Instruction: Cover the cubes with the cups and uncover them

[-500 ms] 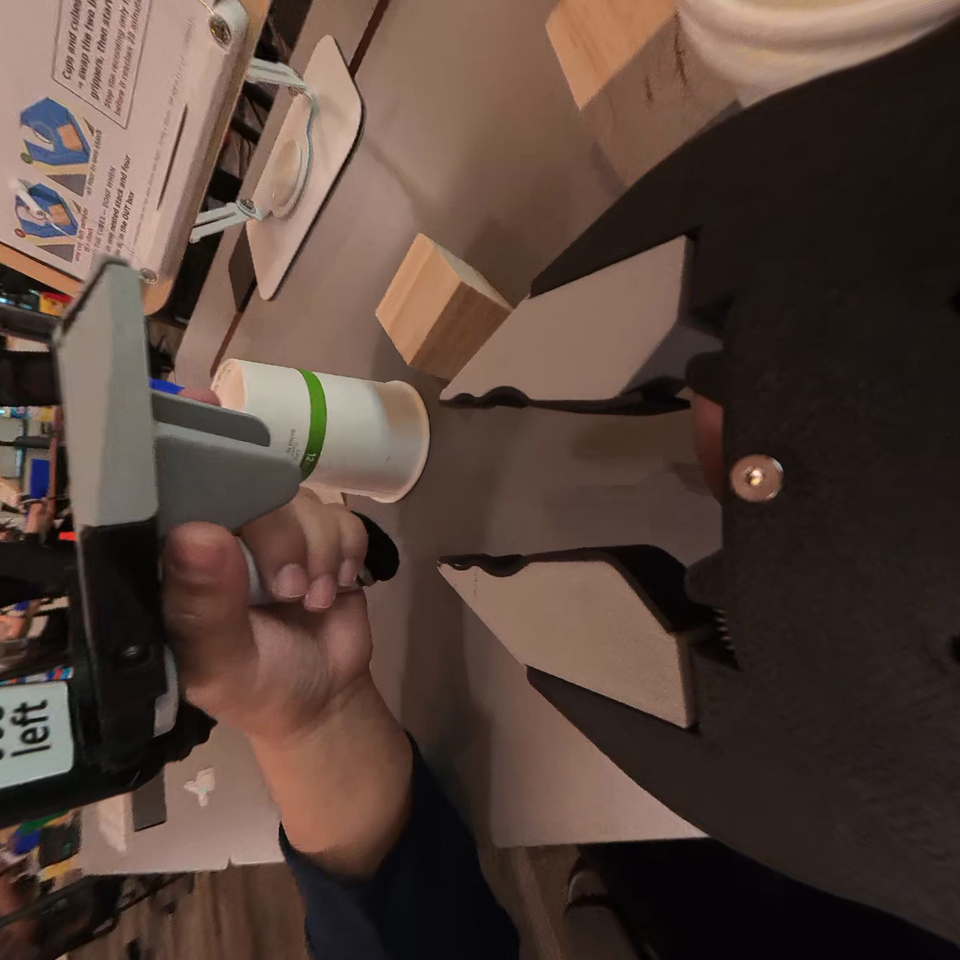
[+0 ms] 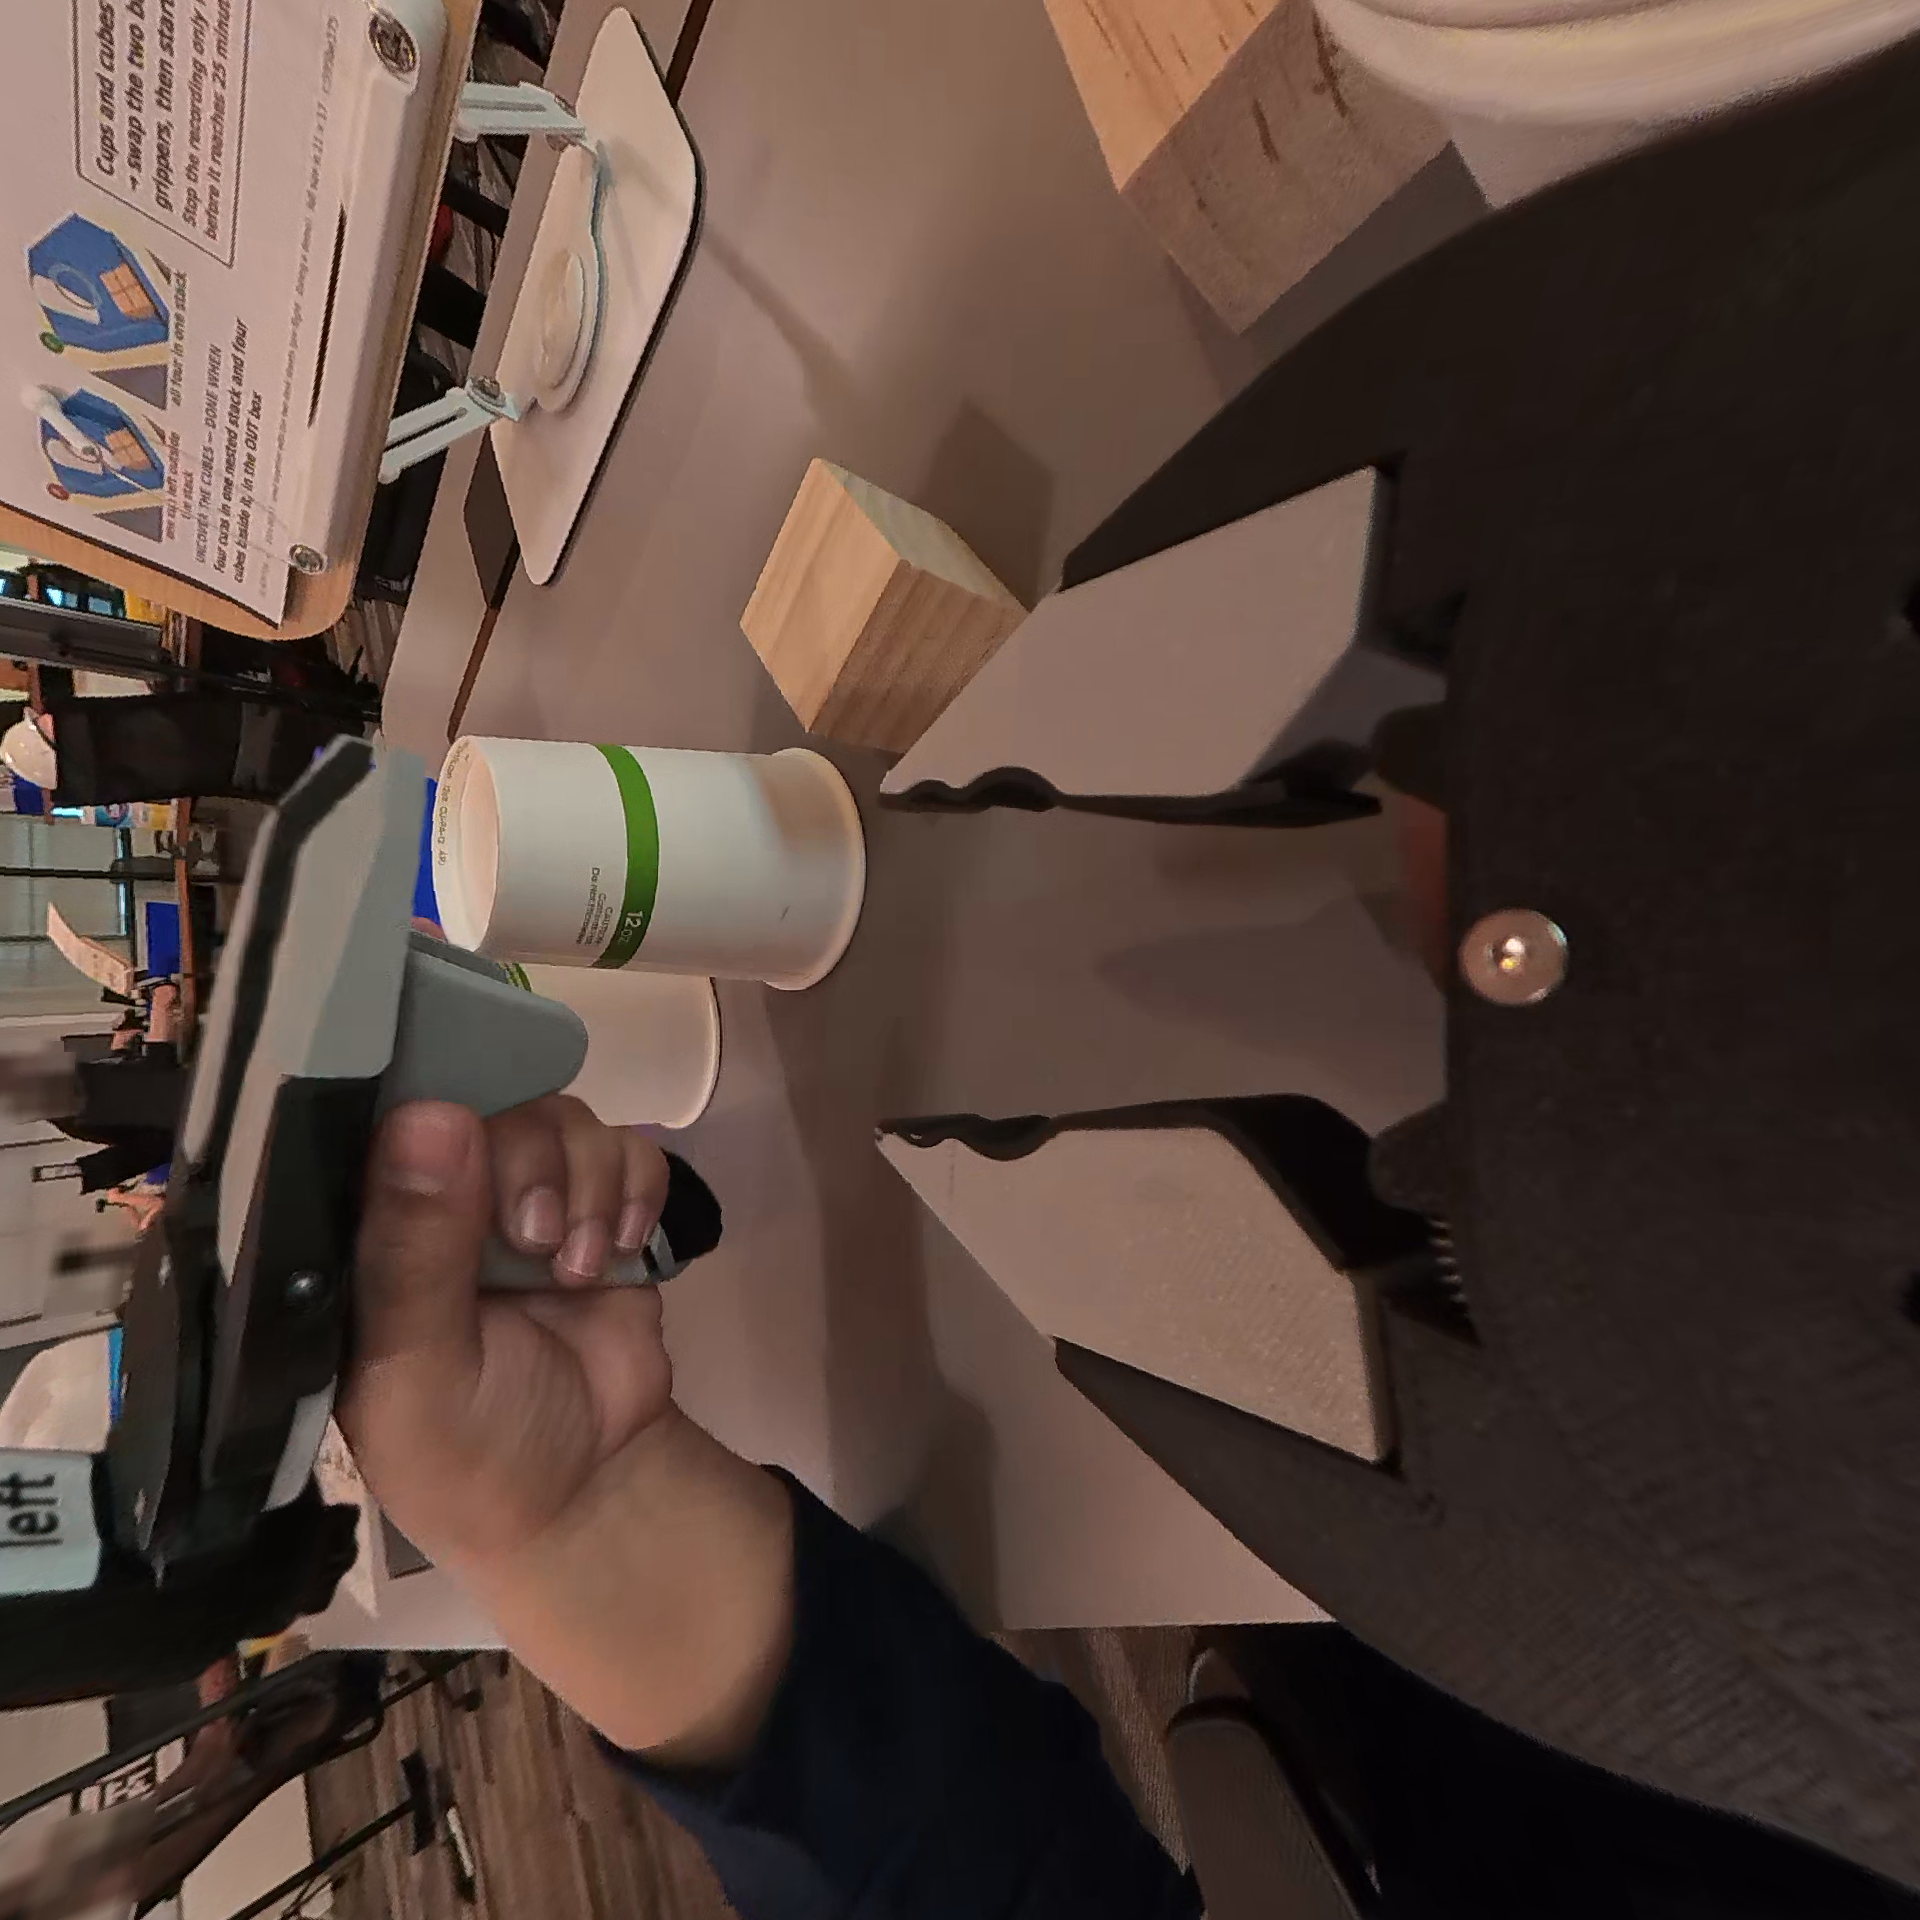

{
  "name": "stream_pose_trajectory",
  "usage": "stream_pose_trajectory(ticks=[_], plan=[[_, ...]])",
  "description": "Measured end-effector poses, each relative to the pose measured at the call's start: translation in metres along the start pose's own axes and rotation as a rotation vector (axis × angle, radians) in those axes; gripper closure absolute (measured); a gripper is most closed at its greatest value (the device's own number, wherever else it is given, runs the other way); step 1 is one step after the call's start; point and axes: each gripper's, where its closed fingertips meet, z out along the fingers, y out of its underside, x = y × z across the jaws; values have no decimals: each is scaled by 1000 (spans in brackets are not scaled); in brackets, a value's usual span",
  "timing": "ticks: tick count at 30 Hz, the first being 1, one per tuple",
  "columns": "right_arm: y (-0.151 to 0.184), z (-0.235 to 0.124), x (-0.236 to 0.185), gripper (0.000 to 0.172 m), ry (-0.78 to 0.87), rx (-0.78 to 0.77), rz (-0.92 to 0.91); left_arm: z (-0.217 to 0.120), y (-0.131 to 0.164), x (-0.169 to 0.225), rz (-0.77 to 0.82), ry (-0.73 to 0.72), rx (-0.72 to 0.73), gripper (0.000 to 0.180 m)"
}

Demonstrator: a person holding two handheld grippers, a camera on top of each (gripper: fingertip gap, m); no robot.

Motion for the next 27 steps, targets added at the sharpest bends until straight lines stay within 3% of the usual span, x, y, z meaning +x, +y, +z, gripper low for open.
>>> stream_pose_trajectory(ticks=[4,7,10,15,17,20,24,27], plan=[[0,-1,1,116,1,2,11,0,15,-7,-60,24,-76,153],[0,-1,1,117,-1,2,17,-3,14,-10,-5,-11,-68,140],[0,-1,1,117,-1,-2,15,-5,20,-11,108,-54,-108,149],[2,1,1,117,-10,-16,26,-6,29,-14,168,-80,-171,143],[2,1,1,117,-13,-18,30,-8,27,-16,155,-89,-170,148],[2,1,1,117,-15,-21,32,-9,33,-20,158,-98,-202,174],[2,1,1,117,-17,-20,39,-7,40,-22,232,-121,-235,175],[1,0,1,118,-14,-11,36,-5,41,-17,222,-98,-234,165]])
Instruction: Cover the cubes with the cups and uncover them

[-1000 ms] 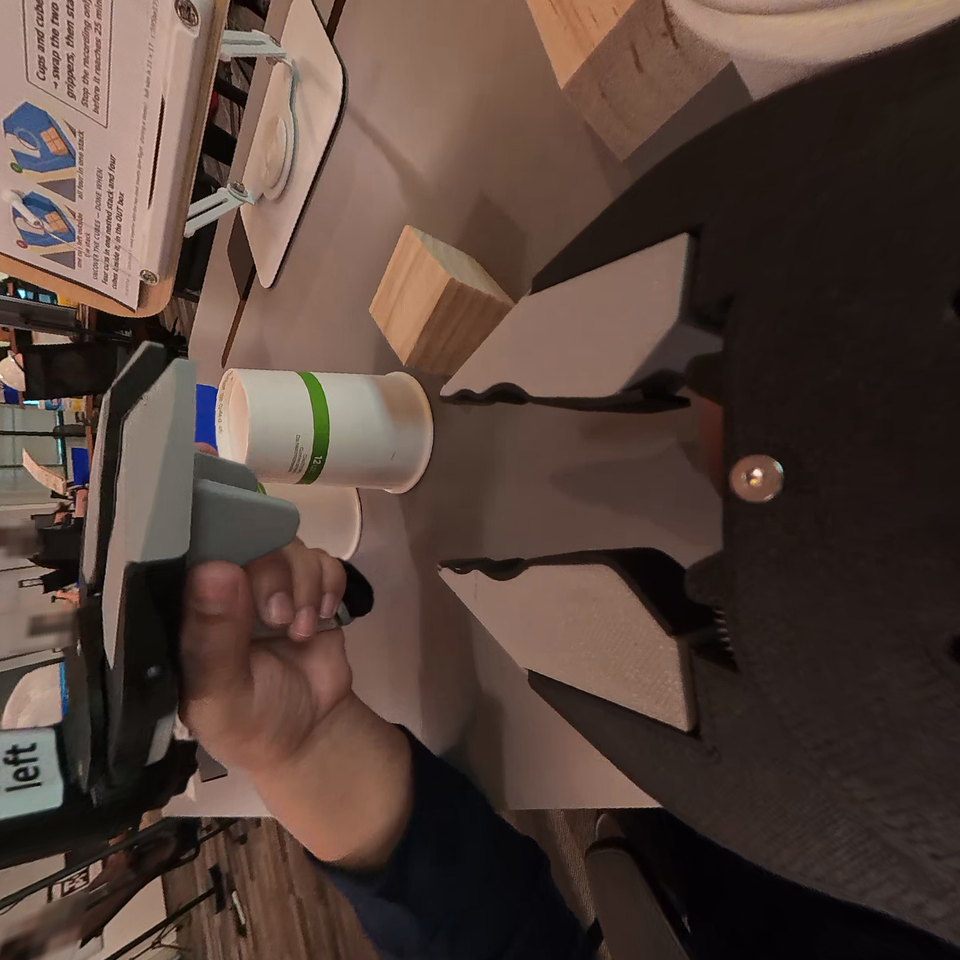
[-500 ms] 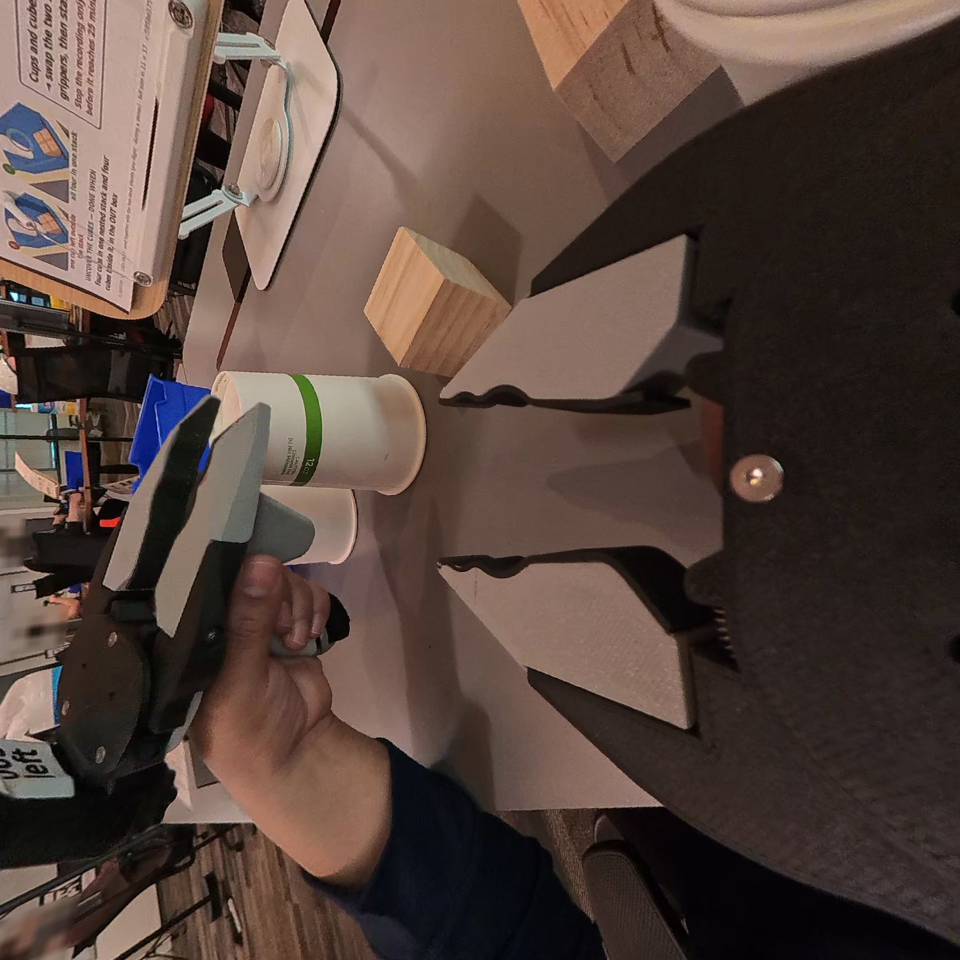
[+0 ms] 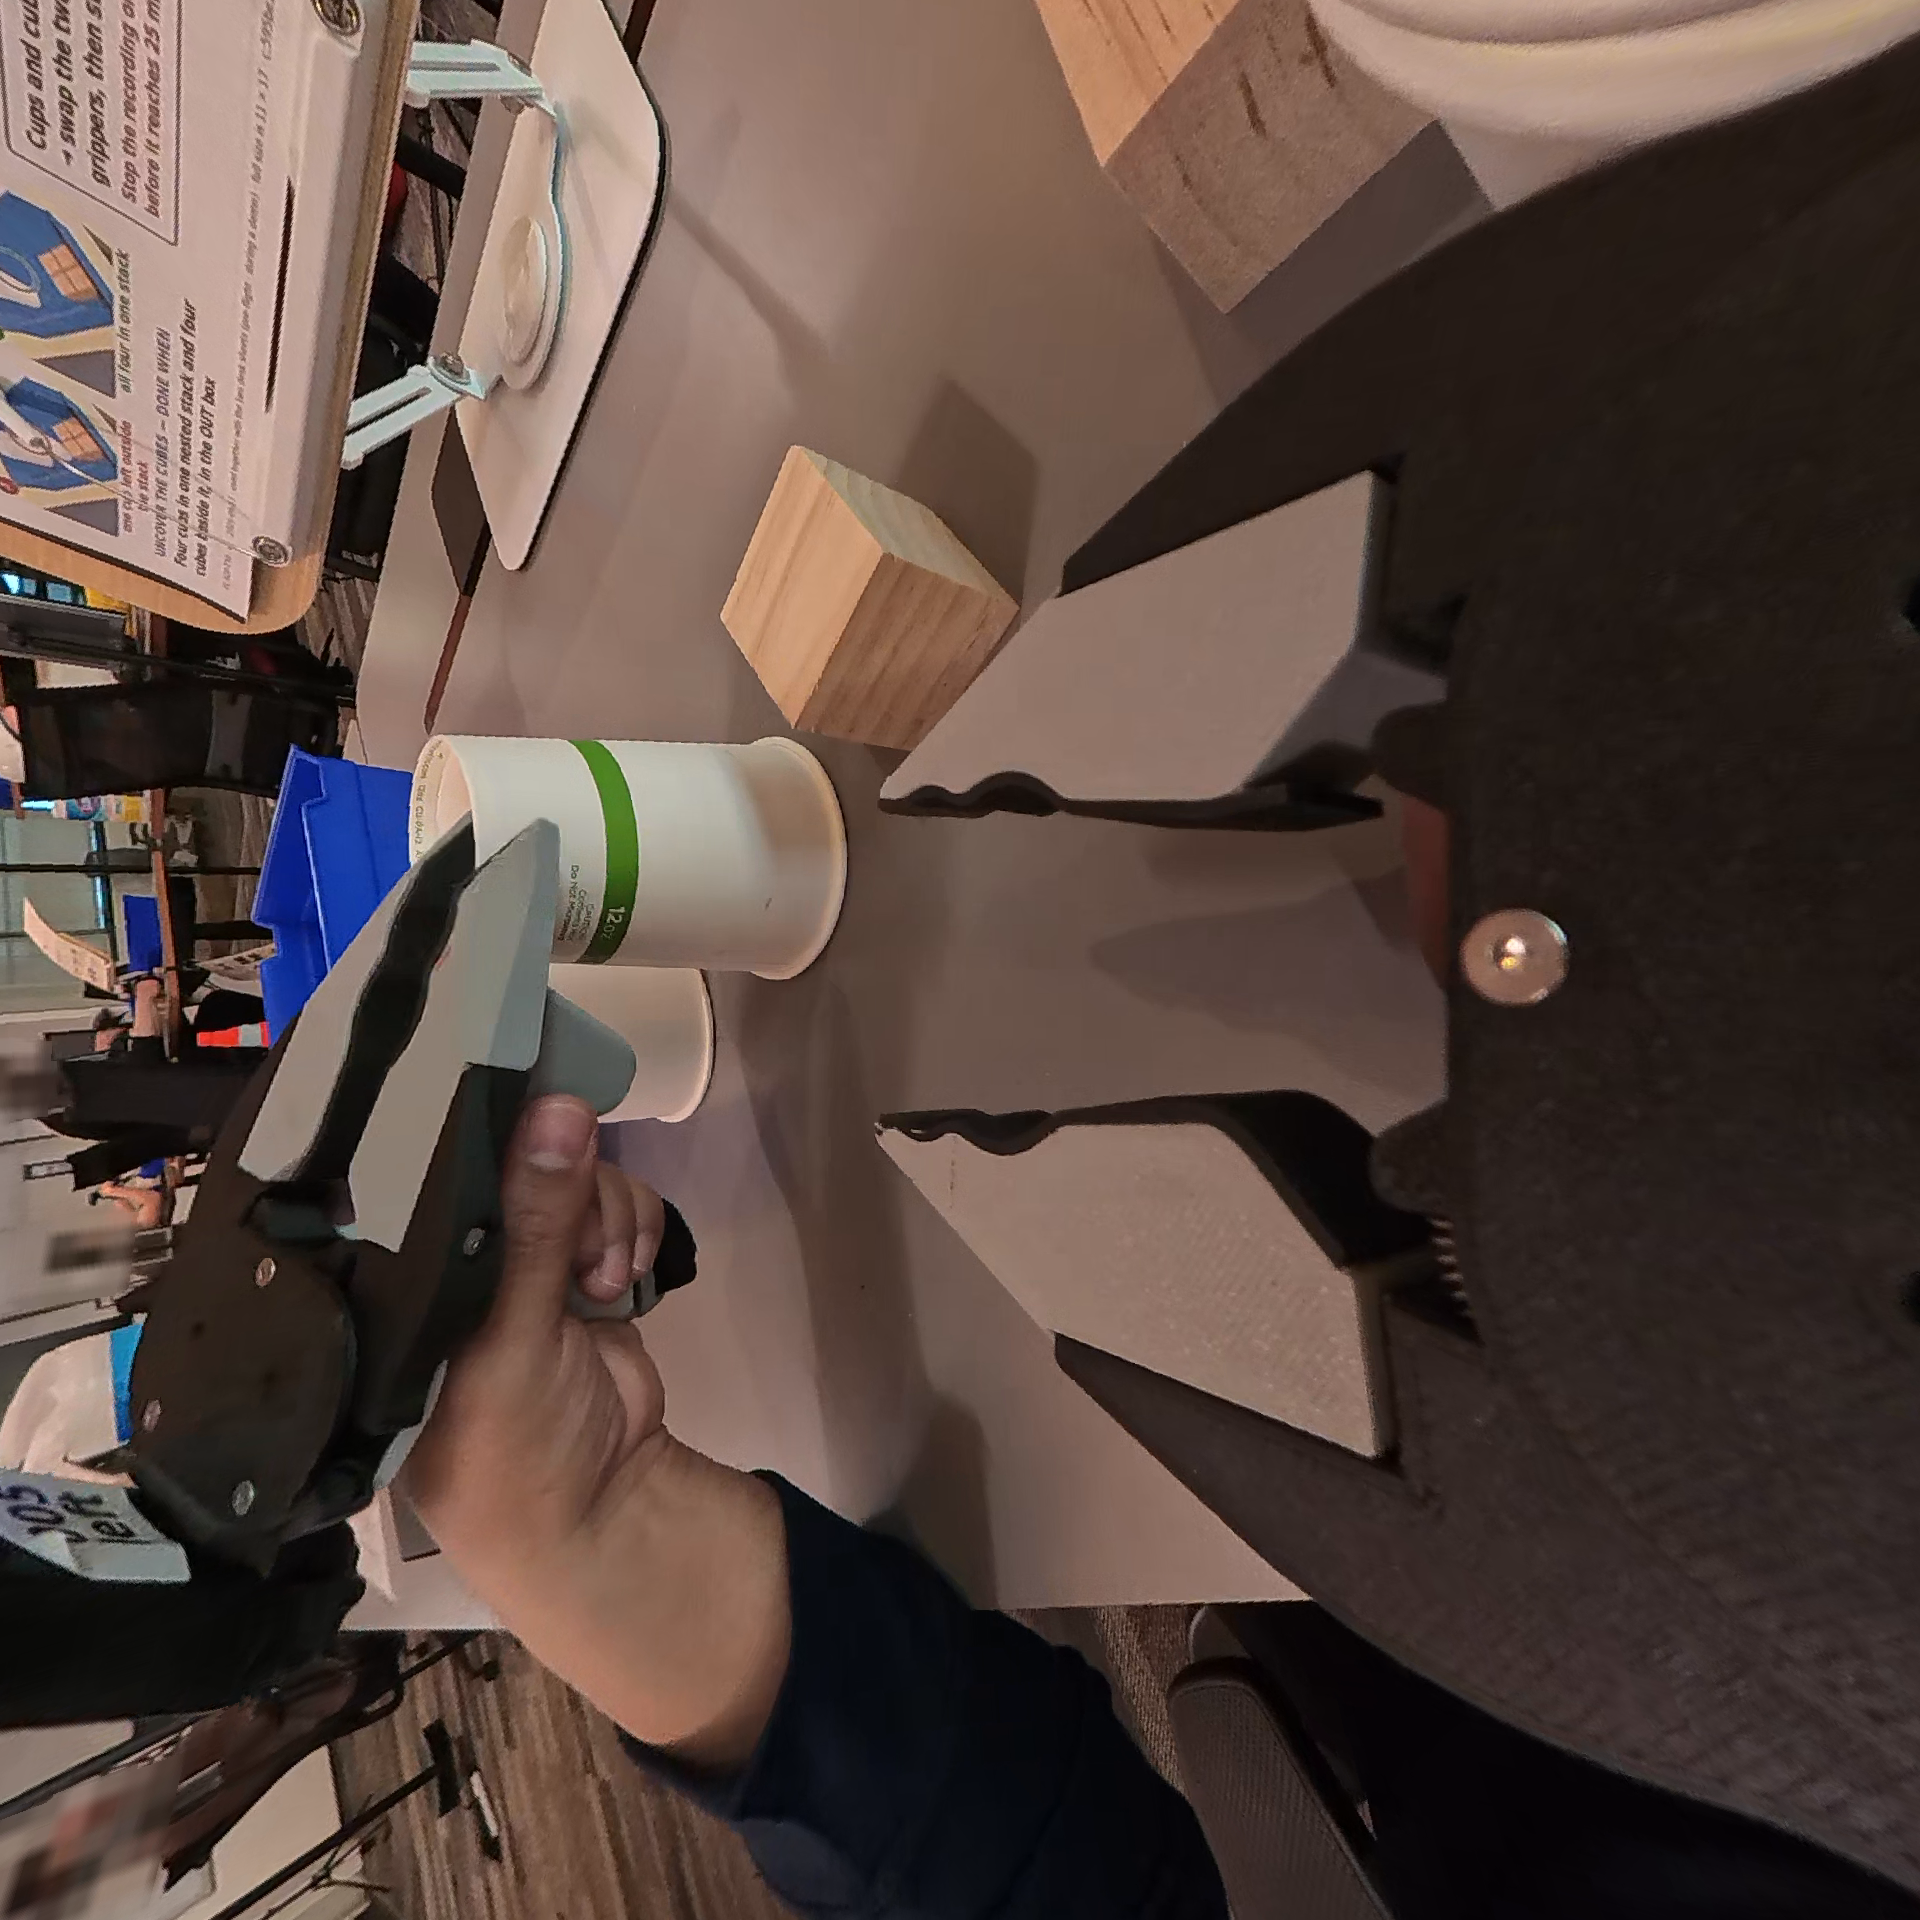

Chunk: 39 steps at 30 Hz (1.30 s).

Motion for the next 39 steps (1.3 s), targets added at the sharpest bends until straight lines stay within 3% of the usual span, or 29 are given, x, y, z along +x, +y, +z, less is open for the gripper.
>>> stream_pose_trajectory(ticks=[3,6,10,14,19,22,27,30,34,39], plan=[[0,0,-1,119,0,1,-3,0,0,-6,9,-26,1,177],[0,0,-1,119,-3,-3,-3,0,-2,-4,16,-12,0,178],[-1,-2,-3,119,-8,13,-12,-9,-25,1,34,6,126,179],[-5,-5,-5,118,-16,48,-19,-38,-65,13,51,90,389,179],[-14,-10,-14,115,-62,119,-18,-113,-111,59,79,417,842,179],[-23,-15,-16,112,-57,183,-24,-145,-116,73,42,612,974,179],[-59,-42,-31,133,-94,418,-99,-145,-112,78,14,699,962,179],[-65,-49,-32,138,-54,459,-151,-139,-110,88,17,730,935,179],[-73,-67,-37,171,-61,511,-231,-138,-110,85,-43,757,937,177],[-101,-109,-43,172,96,544,-382,-112,-103,74,-136,738,832,177]])
